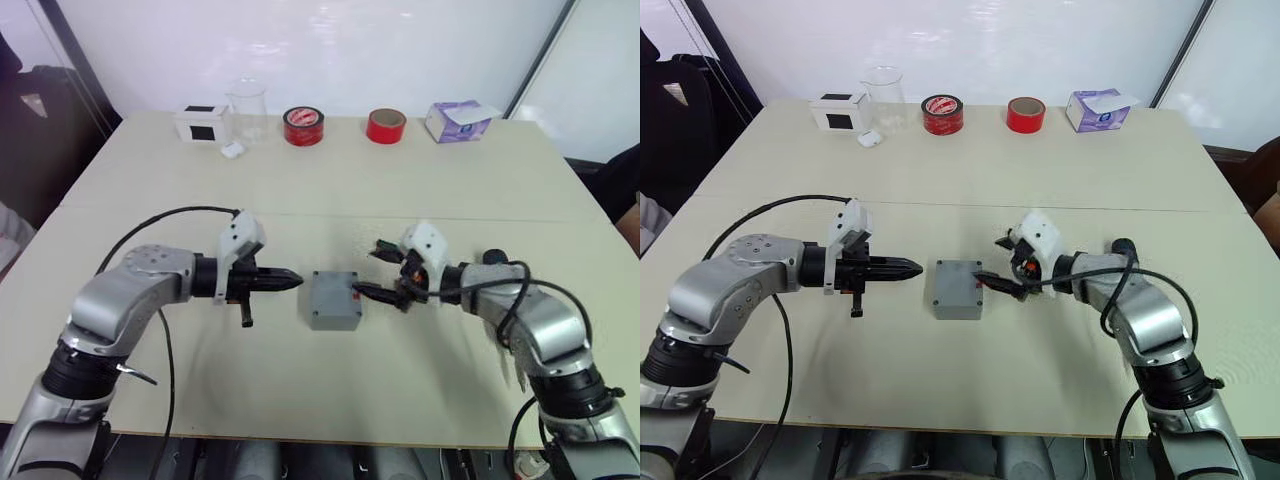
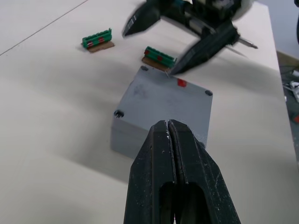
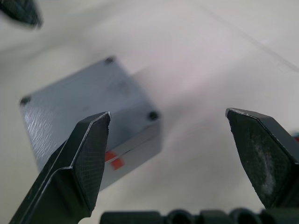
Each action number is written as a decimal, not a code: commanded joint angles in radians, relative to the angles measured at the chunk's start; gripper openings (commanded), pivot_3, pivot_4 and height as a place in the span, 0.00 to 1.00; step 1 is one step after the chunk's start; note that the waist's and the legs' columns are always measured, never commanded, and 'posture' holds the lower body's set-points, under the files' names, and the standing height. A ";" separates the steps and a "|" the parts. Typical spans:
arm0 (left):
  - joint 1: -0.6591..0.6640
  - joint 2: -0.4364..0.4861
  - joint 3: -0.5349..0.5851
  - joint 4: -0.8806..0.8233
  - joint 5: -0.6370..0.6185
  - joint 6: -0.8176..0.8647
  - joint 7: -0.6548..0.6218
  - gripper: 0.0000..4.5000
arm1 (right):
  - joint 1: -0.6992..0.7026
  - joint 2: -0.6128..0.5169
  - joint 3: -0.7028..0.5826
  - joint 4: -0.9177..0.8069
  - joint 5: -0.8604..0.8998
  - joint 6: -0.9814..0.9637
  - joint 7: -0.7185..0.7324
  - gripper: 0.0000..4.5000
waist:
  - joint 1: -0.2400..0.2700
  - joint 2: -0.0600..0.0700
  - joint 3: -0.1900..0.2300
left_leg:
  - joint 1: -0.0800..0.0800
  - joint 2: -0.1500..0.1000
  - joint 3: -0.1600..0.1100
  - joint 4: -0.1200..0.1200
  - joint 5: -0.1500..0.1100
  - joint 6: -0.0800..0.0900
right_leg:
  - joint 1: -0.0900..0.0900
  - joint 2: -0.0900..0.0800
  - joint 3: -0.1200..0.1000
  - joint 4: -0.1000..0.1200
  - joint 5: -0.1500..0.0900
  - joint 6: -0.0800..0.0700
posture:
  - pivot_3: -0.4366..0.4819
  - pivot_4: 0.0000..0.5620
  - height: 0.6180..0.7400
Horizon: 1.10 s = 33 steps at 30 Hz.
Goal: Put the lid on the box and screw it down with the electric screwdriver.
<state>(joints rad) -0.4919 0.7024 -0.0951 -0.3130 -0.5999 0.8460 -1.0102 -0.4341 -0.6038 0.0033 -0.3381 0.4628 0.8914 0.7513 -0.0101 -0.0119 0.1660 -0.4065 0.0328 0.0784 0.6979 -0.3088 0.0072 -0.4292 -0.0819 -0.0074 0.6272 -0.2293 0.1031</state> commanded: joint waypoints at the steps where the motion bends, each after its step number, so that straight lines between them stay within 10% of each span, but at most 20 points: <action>1: -0.052 -0.003 0.023 -0.066 -0.043 0.007 -0.004 0.00 | -0.082 -0.049 -0.143 -0.035 0.097 0.173 -0.045 0.89 | 0.001 0.000 0.000 | 0.000 0.000 0.000 0.000 0.000 0.000 | 0.000 0.000 0.000 0.000 0.000 0.000 | 0.48 0.27 1.00; 15: -0.063 -0.033 -0.121 -0.164 -0.004 -0.098 -0.057 0.00 | -0.236 -0.677 0.010 0.282 0.250 0.723 0.049 0.95 | -0.001 0.001 0.001 | -0.001 0.000 0.001 -0.001 0.000 0.001 | -0.001 0.000 0.001 -0.004 -0.002 -0.004 | 0.48 0.27 1.00; 33: 0.040 -0.058 -0.071 -0.249 -0.042 -0.066 0.061 0.00 | -0.248 -0.618 0.286 0.531 0.212 0.691 0.043 0.95 | -0.001 0.001 0.001 | -0.002 0.000 0.002 -0.001 -0.001 0.001 | -0.001 0.000 0.003 -0.008 -0.002 -0.004 | 0.48 0.27 1.00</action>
<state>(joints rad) -0.4505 0.6444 -0.1987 -0.5239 -0.6231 0.7747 -0.9676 -0.6631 -1.2233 0.2816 0.1769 0.7069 1.5987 0.7906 -0.0114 -0.0108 0.1669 -0.4084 0.0326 0.0803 0.6971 -0.3093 0.0080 -0.4301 -0.0816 -0.0043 0.6193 -0.2312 0.0996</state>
